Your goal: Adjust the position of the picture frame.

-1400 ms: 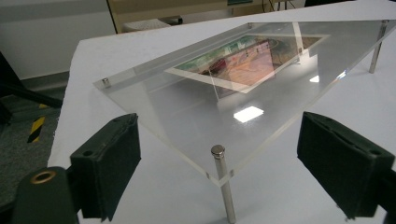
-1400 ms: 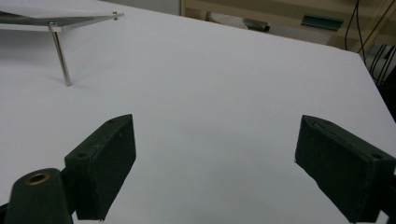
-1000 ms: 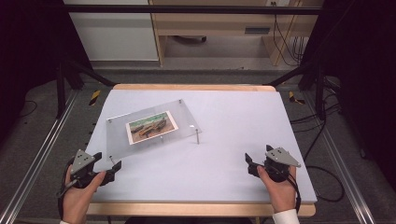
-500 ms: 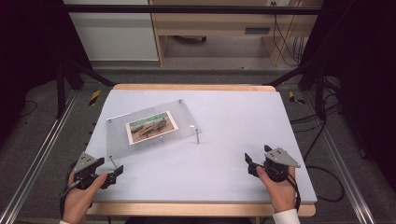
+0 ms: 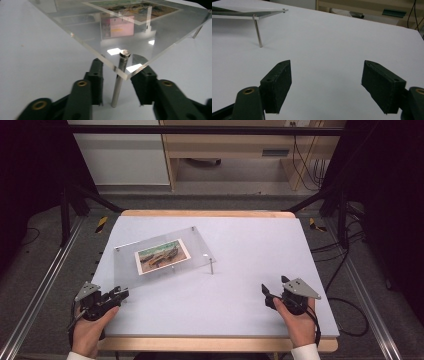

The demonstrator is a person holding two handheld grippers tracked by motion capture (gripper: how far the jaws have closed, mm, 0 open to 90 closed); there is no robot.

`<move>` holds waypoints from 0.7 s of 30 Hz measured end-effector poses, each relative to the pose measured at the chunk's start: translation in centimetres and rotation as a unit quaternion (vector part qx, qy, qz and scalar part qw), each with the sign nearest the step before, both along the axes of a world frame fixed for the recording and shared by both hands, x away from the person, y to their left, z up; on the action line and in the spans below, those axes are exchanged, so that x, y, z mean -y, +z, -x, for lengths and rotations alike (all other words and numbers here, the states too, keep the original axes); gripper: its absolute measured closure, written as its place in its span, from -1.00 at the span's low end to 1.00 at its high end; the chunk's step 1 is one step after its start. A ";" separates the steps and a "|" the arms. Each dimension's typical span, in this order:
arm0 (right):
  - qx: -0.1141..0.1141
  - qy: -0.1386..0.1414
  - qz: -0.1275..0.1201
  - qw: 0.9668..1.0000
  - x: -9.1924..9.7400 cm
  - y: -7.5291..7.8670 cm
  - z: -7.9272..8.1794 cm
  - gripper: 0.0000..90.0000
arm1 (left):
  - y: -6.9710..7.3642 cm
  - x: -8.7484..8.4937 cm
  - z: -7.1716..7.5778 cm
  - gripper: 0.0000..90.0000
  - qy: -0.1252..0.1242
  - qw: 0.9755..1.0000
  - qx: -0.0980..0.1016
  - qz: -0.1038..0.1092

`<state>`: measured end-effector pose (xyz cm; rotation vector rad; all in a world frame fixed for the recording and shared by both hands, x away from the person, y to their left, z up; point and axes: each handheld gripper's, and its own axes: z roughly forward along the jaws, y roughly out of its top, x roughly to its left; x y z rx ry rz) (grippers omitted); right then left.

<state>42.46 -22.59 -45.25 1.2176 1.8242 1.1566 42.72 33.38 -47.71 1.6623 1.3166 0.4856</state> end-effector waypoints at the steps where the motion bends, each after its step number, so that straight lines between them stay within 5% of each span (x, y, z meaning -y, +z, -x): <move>1: -0.001 0.003 -0.001 1.000 0.0 0.0 0.0 -0.48 | 0.0 0.1 0.0 0.50 -0.002 1.000 0.000 -0.003; 4: -0.010 0.015 0.004 1.000 -0.5 -0.1 -0.1 -0.47 | 0.2 0.4 -0.1 0.71 -0.009 1.000 -0.001 -0.014; 7: -0.018 0.020 0.006 1.000 -0.9 -0.1 -0.1 -0.44 | 0.3 0.3 -0.2 0.73 -0.010 1.000 -0.005 -0.014; 12: -0.017 0.060 0.016 0.998 -3.7 0.8 -0.9 -0.16 | 0.9 0.2 -0.1 0.81 -0.014 1.000 0.003 0.002; 17: -0.030 0.117 0.011 0.993 -7.3 1.4 -3.0 0.13 | 1.3 0.1 -0.2 0.86 -0.014 1.000 0.009 0.016; 21: -0.049 0.133 -0.005 0.990 -9.7 1.4 -5.8 0.28 | 1.5 -0.1 -0.3 0.87 -0.014 0.999 0.012 0.026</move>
